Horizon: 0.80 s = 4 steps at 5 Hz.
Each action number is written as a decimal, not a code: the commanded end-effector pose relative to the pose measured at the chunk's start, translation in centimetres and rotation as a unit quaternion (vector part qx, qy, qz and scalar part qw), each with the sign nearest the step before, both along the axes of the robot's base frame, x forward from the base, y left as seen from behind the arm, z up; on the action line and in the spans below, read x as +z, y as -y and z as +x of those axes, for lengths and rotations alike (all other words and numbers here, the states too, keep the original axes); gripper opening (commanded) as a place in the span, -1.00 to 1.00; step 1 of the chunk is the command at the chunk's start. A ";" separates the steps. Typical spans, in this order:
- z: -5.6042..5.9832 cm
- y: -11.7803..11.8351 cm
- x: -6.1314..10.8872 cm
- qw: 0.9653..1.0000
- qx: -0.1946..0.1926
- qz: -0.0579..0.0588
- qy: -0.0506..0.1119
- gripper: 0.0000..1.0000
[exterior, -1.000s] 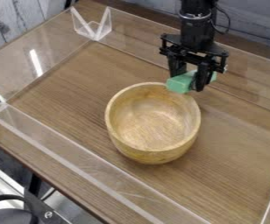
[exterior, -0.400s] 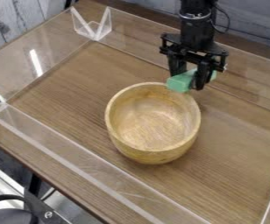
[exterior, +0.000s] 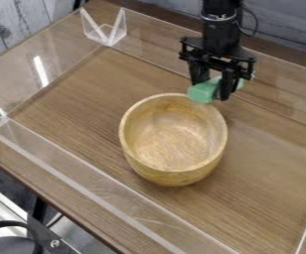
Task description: Remove the green block from inside the brown bowl and put it on the table
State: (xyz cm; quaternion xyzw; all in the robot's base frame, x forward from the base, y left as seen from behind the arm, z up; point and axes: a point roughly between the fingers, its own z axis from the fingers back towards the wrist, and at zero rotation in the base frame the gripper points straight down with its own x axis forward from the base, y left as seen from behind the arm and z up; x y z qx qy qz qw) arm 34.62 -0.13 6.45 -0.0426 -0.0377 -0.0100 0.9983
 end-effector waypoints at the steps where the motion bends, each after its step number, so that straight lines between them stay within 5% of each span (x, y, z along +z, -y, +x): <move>1: 1.3 -0.6 1.9 0.999 0.003 0.004 0.036 -1.00; 4: 2.1 -1.4 1.0 0.999 0.012 0.006 0.037 -1.00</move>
